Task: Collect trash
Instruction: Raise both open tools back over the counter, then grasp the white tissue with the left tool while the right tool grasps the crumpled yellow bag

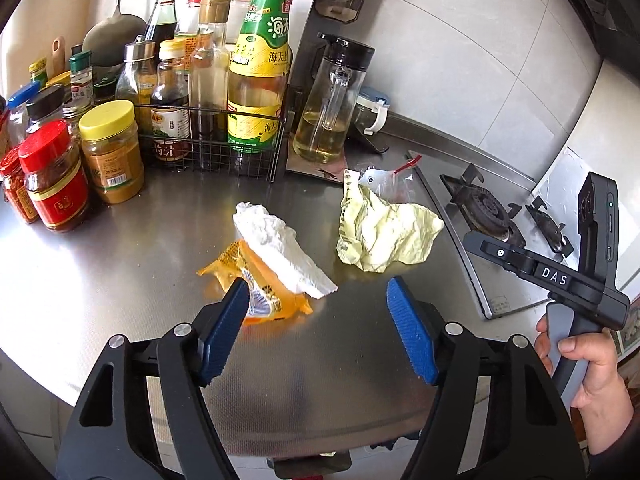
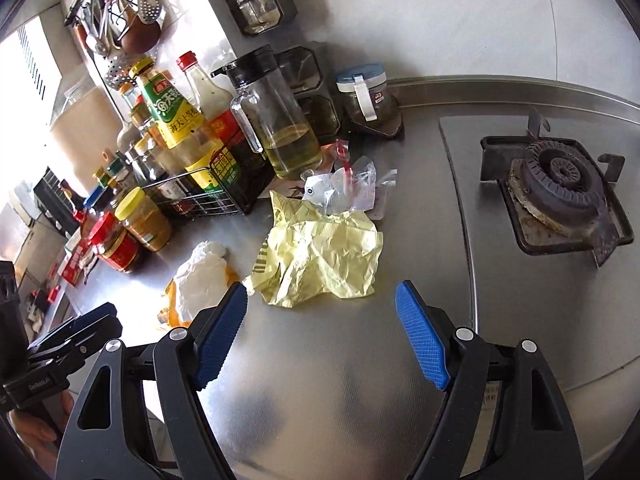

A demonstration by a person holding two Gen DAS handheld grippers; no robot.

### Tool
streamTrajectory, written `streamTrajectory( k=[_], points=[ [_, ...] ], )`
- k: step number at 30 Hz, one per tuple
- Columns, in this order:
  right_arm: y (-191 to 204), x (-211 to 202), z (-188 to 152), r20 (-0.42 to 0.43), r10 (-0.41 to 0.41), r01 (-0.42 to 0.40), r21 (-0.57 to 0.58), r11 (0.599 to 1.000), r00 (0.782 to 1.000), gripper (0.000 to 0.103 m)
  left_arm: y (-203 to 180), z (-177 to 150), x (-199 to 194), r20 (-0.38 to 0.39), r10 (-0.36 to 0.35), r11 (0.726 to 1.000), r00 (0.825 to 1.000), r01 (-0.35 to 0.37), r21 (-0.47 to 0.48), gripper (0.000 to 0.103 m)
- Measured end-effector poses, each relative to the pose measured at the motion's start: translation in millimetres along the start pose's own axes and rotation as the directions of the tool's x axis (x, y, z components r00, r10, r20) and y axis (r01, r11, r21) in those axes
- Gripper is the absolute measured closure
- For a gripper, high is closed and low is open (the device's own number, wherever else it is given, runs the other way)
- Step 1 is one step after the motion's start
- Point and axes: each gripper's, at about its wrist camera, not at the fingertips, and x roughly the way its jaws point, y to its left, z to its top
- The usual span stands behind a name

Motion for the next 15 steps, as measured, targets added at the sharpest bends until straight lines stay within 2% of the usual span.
streamTrajectory(
  k=[6, 12, 15],
  points=[
    [-11, 36, 15, -0.028, 0.000, 0.000, 0.023, 1.000, 1.000, 0.025, 6, 16, 36, -0.024, 0.012, 1.000, 1.000, -0.012, -0.007, 0.039],
    [-18, 62, 23, -0.056, -0.001, 0.002, 0.010, 1.000, 0.998, 0.025, 10, 21, 64, -0.068, 0.036, 0.999, 0.997, -0.038, -0.019, 0.049],
    [-18, 74, 24, -0.076, 0.004, -0.004, -0.004, 1.000, 0.997, 0.025, 11, 21, 73, -0.086, 0.042, 0.999, 0.995, -0.044, -0.026, 0.064]
  ],
)
